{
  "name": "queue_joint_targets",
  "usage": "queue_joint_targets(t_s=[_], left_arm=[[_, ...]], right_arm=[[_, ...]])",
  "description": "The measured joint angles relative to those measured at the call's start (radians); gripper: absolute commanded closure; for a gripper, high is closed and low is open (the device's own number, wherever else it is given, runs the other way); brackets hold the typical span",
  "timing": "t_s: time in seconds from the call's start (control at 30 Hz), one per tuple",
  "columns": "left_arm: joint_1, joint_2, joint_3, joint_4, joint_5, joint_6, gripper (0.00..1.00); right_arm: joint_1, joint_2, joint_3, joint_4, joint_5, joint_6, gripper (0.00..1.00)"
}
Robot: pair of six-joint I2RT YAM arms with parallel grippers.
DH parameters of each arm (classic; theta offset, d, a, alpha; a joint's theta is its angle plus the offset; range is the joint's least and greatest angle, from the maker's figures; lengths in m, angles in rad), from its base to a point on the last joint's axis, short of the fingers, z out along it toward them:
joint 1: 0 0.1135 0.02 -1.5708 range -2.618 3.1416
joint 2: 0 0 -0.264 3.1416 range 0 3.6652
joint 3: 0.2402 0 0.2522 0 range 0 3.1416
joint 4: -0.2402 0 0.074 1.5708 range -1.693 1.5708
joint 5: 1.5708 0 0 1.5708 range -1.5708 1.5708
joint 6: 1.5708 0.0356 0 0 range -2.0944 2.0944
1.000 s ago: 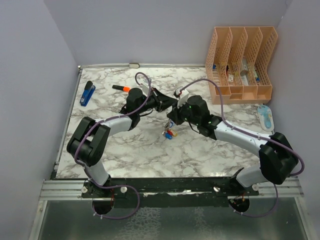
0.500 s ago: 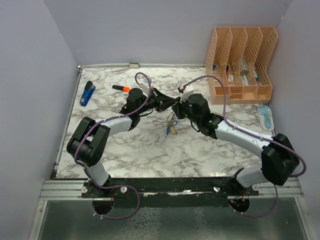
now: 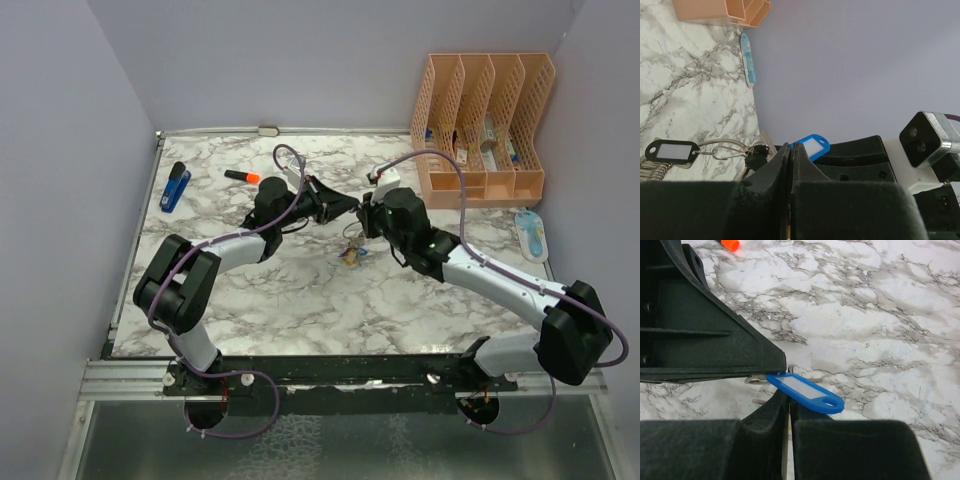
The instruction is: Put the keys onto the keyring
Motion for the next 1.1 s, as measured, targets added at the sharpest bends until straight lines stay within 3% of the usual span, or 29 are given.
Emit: queue_joint_targets(t_s=[0.33, 0.53, 0.8, 1.1], left_arm=[[-0.004, -0.002, 0.000, 0.018, -0.006, 0.000, 1.00], [-0.002, -0.002, 0.000, -0.022, -0.010, 0.013, 1.00], [0.001, -0.002, 0.000, -0.039, -0.011, 0.016, 1.00], [0.001, -0.002, 0.000, -0.041, -0.011, 0.015, 1.00]], right_arm=[[-0.001, -0.124, -0.002, -0.123, 0.014, -0.039, 0.99], [-0.005, -0.188, -0.031, -0.133, -0.119, -0.071, 0.99], [-0.008, -0.188, -0.061, -0.122, -0.237, -0.072, 0.99], [-0.008, -0.156, -0.067, -0.075, -0.244, -0.072, 0.99]])
